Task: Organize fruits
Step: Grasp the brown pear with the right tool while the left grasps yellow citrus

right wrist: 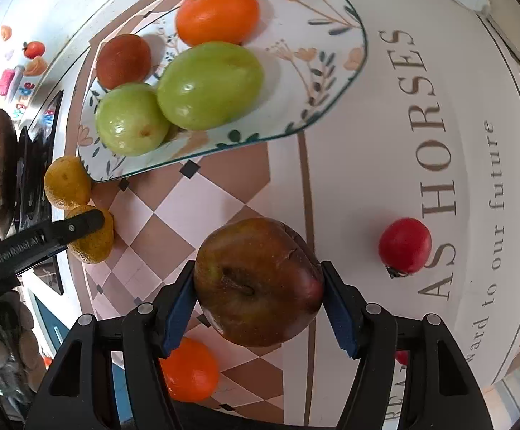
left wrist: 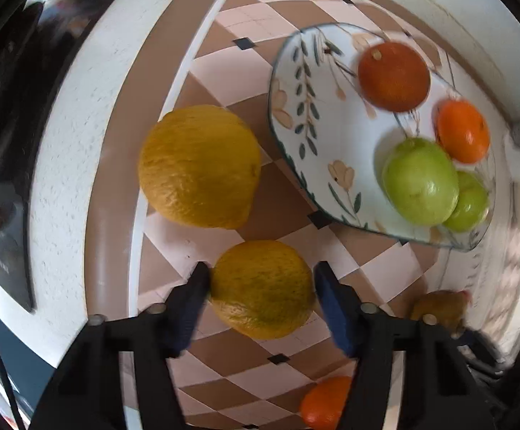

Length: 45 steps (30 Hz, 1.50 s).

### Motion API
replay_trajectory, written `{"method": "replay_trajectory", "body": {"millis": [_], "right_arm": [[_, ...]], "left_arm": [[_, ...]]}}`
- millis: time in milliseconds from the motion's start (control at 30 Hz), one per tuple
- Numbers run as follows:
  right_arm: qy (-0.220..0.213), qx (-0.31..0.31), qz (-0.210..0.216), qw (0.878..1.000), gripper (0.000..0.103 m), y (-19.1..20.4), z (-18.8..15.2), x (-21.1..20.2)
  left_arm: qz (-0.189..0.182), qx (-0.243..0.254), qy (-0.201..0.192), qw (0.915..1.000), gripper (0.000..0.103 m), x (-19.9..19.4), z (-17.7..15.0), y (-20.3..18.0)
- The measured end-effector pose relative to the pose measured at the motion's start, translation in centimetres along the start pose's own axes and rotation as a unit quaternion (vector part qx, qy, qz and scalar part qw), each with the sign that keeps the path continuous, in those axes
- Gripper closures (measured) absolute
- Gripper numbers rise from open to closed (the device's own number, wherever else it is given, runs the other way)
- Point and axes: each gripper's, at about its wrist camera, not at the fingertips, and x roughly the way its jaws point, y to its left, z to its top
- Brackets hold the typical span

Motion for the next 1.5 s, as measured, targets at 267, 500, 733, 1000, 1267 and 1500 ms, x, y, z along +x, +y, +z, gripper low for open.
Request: {"method": "replay_trajectory", "body": {"millis": [267,500,733,1000,1267,1500], "right_arm": [[0.012,-0.002,0.011,1.000,0.034,-0.8,-1.9,-0.5],[0.027,0.007,0.011,1.000,0.034,-0.9,-2.4,0.2],[0.034,0.005,0.005,0.999,0.033,-0.4,-2.1,0.4],[0.037,-0.006,-0.005,0.999,0.033,0.2,-2.3,0.8],[0.027,-0.011,0.002,1.000,0.035,0.6,-2.6,0.5],[-0.008,0.011,0.060,0.998,0.035,0.5,-1.2,-3.2]], "left_arm": [[0.005,0.069,0.007,0.9976,0.048,-0.1,-6.0,-2.7],[0.018,0.078,0.002,0.9968,0.048,1.1,-7.9,-3.9],[0.023,0.080,-0.007,0.9965,0.048,1.5,-7.8,-4.3],[0.022,0.081,-0.006,0.9964,0.049,1.0,-6.0,-2.2],[0.007,0.081,-0.008,0.9967,0.049,-0.1,-6.2,-2.3],[-0.056,0.077,-0.048,0.9943,0.049,-6.9,-4.0,-2.9]]}}
